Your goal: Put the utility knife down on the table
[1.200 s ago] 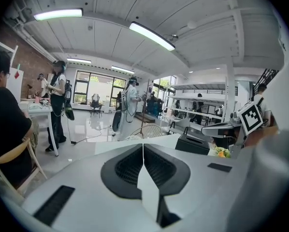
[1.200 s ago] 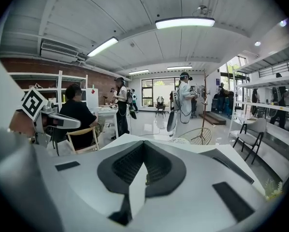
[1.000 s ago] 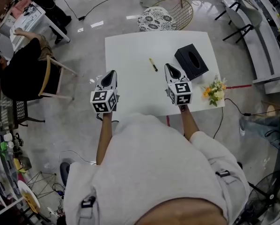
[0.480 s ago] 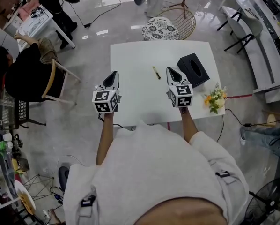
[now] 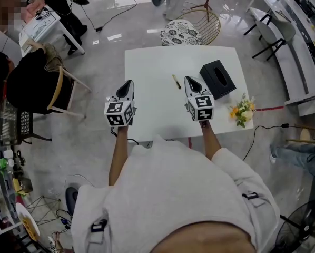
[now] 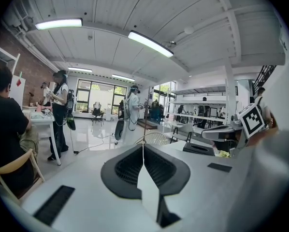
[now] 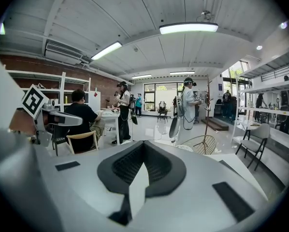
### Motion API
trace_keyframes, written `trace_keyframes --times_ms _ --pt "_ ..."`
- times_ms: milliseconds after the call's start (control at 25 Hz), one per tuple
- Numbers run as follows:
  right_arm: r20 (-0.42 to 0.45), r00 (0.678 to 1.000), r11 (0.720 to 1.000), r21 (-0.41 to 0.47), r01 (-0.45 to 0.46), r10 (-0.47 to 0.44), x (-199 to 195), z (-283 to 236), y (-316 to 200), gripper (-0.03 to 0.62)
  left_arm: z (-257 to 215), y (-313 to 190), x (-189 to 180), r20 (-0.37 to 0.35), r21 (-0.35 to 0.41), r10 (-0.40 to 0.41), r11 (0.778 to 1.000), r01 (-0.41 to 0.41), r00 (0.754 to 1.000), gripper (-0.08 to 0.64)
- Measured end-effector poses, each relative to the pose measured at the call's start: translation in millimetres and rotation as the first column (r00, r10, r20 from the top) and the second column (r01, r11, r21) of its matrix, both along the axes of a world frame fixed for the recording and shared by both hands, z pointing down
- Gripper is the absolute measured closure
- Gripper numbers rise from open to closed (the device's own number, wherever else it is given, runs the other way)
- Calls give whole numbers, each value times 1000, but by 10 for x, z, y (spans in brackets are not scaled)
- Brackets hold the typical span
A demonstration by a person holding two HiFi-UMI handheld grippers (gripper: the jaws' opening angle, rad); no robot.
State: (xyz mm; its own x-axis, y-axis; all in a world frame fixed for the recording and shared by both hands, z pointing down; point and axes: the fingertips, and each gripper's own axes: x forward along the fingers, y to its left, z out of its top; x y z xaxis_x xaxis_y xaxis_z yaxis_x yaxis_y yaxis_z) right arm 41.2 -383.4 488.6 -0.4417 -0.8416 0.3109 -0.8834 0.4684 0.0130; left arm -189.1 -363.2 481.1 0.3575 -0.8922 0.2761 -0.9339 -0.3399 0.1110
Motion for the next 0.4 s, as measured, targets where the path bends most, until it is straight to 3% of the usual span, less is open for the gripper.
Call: trace_keyframes --times_ms 400 --pt "-14 1000 1000 -30 4 -5 -12 143 48 561 62 -7 27 -4 -8 8 1000 -8 1000 537"
